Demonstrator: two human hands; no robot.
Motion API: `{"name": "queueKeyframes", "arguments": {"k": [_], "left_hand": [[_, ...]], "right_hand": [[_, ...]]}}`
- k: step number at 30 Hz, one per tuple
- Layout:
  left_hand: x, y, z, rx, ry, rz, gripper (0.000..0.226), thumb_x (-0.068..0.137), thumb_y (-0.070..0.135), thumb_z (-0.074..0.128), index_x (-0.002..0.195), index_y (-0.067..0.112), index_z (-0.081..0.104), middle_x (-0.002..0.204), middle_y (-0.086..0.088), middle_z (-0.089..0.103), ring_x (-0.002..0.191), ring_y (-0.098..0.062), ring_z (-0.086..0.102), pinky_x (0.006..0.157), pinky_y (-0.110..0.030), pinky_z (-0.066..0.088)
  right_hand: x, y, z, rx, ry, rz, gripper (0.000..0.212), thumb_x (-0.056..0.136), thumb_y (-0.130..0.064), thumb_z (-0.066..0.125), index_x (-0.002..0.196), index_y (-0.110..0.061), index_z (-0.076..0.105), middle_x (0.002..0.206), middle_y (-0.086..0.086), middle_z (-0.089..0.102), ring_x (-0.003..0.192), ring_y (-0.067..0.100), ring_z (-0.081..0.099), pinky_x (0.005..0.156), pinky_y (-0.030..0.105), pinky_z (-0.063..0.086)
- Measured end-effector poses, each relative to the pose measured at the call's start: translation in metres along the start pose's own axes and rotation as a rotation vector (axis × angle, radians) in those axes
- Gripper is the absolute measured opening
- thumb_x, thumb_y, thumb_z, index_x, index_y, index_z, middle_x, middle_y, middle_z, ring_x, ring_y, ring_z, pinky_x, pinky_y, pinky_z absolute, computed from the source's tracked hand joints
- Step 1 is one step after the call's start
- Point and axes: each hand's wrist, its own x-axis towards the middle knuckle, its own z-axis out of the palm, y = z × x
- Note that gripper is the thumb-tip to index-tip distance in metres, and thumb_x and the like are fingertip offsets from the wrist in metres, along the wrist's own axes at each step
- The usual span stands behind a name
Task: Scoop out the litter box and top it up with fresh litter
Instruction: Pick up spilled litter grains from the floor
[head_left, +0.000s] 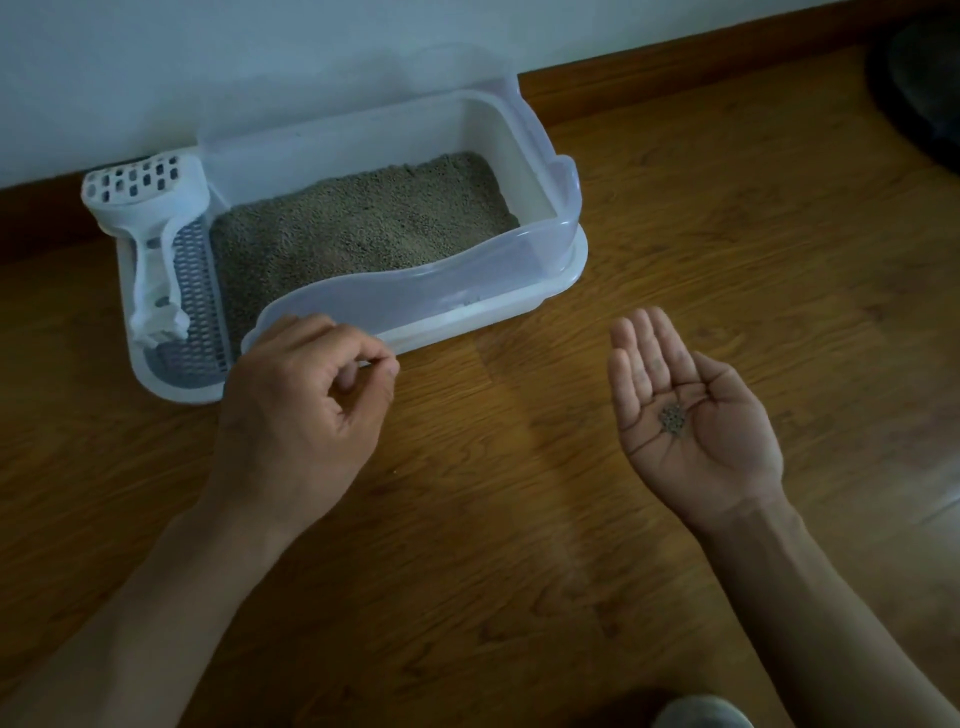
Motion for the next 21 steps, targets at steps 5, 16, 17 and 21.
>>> {"name": "queueKeyframes", "arguments": {"k": [5, 16, 17, 21], "left_hand": [[-0.02, -0.017, 0.004, 0.028, -0.125, -0.118, 0.001, 0.085, 0.015, 0.072, 0.084, 0.015, 0.071, 0.066, 0.007, 0.05, 0.066, -0.015, 0.051, 0.058, -0.041, 0.049], [-0.082, -0.056, 0.05, 0.003, -0.31, -0.369, 0.009, 0.084, 0.019, 0.076, 0.09, 0.024, 0.072, 0.075, 0.016, 0.05, 0.074, -0.004, 0.05, 0.064, -0.024, 0.046], [-0.084, -0.057, 0.053, 0.005, -0.312, -0.362, 0.01, 0.083, 0.019, 0.076, 0.091, 0.023, 0.073, 0.075, 0.017, 0.05, 0.074, -0.004, 0.05, 0.065, -0.022, 0.045], [-0.083, -0.059, 0.06, 0.01, -0.303, -0.303, 0.015, 0.081, 0.022, 0.079, 0.095, 0.021, 0.074, 0.075, 0.016, 0.048, 0.076, -0.007, 0.049, 0.065, -0.023, 0.044]], "right_hand": [[-0.003, 0.007, -0.005, -0.033, 0.027, 0.061, 0.048, 0.097, -0.024, 0.034, 0.099, -0.005, 0.078, 0.11, 0.008, 0.073, 0.103, 0.021, 0.071, 0.077, 0.034, 0.06], [0.002, 0.052, -0.003, -0.065, 0.089, 0.169, 0.052, 0.1, -0.025, 0.031, 0.097, -0.004, 0.078, 0.112, 0.01, 0.073, 0.102, 0.022, 0.071, 0.074, 0.034, 0.061], [0.003, 0.055, -0.003, -0.071, 0.091, 0.17, 0.052, 0.1, -0.025, 0.031, 0.096, -0.004, 0.078, 0.112, 0.01, 0.073, 0.102, 0.021, 0.071, 0.074, 0.034, 0.061], [0.004, 0.065, -0.003, -0.085, 0.102, 0.176, 0.047, 0.095, -0.024, 0.035, 0.098, -0.005, 0.078, 0.113, 0.009, 0.073, 0.102, 0.021, 0.071, 0.072, 0.034, 0.061]]}}
